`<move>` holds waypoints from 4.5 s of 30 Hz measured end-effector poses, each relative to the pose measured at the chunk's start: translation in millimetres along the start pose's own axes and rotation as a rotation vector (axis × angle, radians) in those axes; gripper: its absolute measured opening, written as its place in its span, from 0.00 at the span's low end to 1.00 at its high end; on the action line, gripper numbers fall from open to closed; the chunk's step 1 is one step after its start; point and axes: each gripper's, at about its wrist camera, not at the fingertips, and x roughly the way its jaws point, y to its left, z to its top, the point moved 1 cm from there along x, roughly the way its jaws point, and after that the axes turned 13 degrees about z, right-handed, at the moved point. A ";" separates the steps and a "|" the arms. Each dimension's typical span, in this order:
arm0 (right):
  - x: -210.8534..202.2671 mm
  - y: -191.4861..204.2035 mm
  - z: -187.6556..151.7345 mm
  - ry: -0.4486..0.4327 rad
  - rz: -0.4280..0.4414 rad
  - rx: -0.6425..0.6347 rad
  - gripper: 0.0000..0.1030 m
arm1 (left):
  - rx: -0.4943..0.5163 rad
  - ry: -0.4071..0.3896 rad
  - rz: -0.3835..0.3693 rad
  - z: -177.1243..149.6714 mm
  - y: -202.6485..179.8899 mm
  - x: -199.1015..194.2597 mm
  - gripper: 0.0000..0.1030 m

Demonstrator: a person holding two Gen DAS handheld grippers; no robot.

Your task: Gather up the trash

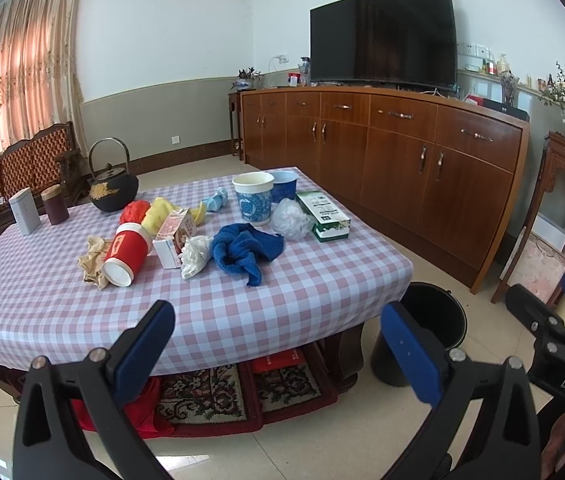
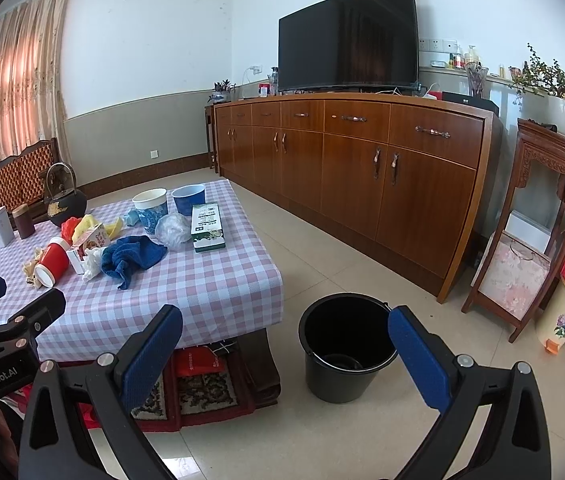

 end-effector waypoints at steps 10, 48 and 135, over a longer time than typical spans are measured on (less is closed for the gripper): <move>-0.1 -0.4 0.5 -0.001 0.003 0.002 1.00 | -0.006 0.002 -0.001 -0.8 2.5 0.6 1.00; 1.2 1.5 5.7 -0.006 0.001 -0.005 1.00 | -0.006 -0.007 0.008 2.0 7.0 0.2 1.00; 287.8 176.7 43.5 0.258 0.476 -0.195 0.34 | -0.066 0.097 0.278 34.1 148.1 205.2 0.58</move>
